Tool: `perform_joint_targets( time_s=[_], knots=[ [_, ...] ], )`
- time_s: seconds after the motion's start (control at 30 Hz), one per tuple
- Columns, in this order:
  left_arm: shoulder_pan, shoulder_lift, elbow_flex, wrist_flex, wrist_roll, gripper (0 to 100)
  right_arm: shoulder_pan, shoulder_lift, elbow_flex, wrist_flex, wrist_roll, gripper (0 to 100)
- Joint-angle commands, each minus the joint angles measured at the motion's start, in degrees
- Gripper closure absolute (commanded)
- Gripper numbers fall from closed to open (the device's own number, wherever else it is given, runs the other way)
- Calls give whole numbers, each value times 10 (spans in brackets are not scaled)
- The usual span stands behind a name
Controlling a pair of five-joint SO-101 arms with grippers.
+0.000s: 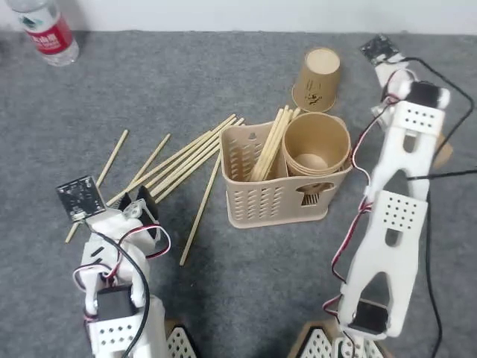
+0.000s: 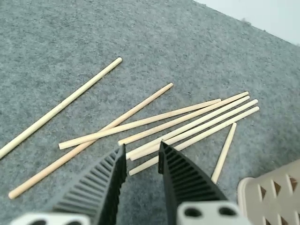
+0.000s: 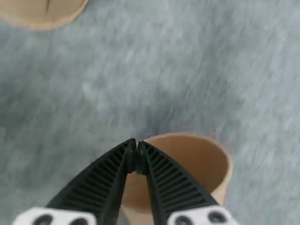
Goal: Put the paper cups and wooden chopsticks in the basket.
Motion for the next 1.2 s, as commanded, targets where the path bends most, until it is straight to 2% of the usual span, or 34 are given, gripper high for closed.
perform_joint_targets(
  time_s=[0.0,0.37,0.57,0.83,1.03,1.17],
  knots=[
    [4,-9,-2,3,-6,885,22,-66,-70,105,10,991],
    [4,-9,-2,2,-7,885,200,-191,43,115,11,991],
    [4,-9,-2,2,-7,885,273,-248,129,113,11,991],
    [4,-9,-2,2,-7,885,282,-320,128,113,-11,983],
    [4,-9,-2,2,-7,885,279,-352,131,112,-64,786],
    [4,-9,-2,2,-7,885,253,-360,130,114,-46,794]
  ],
)
